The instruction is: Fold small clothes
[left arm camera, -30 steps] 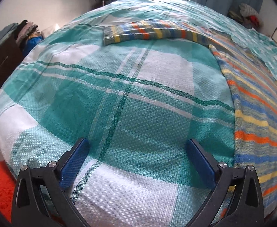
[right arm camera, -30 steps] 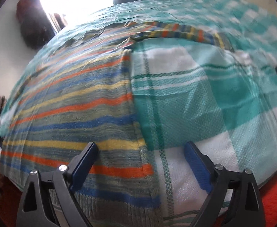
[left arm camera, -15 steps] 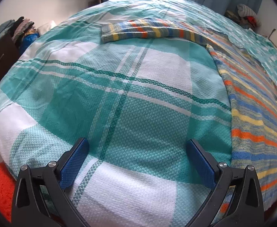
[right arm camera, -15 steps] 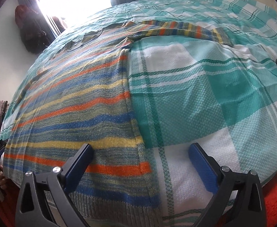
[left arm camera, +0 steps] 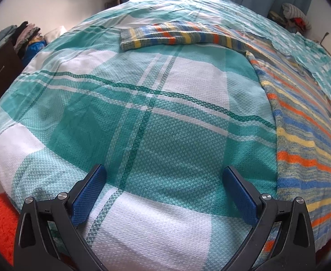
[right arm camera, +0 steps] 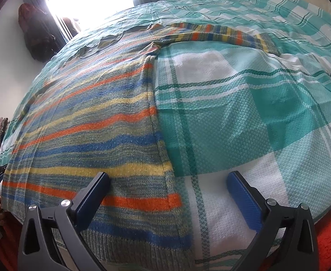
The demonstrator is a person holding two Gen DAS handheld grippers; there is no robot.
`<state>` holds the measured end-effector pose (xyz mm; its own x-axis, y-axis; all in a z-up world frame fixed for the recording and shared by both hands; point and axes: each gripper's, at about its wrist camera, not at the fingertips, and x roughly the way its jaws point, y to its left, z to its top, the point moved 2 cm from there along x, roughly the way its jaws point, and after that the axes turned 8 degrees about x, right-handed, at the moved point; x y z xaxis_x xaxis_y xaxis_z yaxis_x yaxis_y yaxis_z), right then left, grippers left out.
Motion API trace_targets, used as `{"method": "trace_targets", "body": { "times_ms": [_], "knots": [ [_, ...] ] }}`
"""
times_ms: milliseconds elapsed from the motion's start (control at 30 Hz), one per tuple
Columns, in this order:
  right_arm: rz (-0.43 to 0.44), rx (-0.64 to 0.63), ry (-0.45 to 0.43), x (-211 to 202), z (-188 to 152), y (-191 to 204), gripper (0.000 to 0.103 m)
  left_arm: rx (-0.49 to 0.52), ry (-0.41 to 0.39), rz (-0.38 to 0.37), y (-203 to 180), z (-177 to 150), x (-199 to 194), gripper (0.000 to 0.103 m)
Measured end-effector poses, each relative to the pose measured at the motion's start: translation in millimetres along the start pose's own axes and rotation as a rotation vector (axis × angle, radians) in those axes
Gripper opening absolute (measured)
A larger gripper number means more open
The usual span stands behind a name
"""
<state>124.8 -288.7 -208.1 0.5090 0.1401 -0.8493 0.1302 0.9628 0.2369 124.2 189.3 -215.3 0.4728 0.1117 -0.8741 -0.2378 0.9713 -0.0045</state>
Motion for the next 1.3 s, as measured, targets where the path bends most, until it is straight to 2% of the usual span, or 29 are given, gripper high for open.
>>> {"method": "trace_targets", "body": {
  "times_ms": [333,567,733,1067,1200,1267,1300],
  "knots": [
    [-0.007,-0.007,0.006,1,0,1,0.103,-0.015,-0.005,0.019,-2,2,2,0.103],
    [-0.003,-0.001,0.017,3,2,-1,0.103,-0.012,-0.002,0.006,0,4,4,0.103],
    [-0.021,-0.018,0.001,4,-1,2,0.103,0.000,-0.026,0.038,-4,0,4,0.103],
    [-0.019,-0.015,-0.006,5,-1,1,0.103,-0.002,-0.033,0.030,-3,0,4,0.103],
    [-0.002,-0.006,0.000,-1,1,-1,0.103,0.004,-0.009,0.020,-2,4,-4,0.102],
    [-0.012,0.003,-0.062,-22,7,1,0.103,-0.013,-0.038,0.021,-2,4,-20,0.102],
    [-0.020,-0.005,-0.088,-30,9,4,0.103,-0.010,-0.095,0.006,-6,6,-39,0.102]
  ]
}}
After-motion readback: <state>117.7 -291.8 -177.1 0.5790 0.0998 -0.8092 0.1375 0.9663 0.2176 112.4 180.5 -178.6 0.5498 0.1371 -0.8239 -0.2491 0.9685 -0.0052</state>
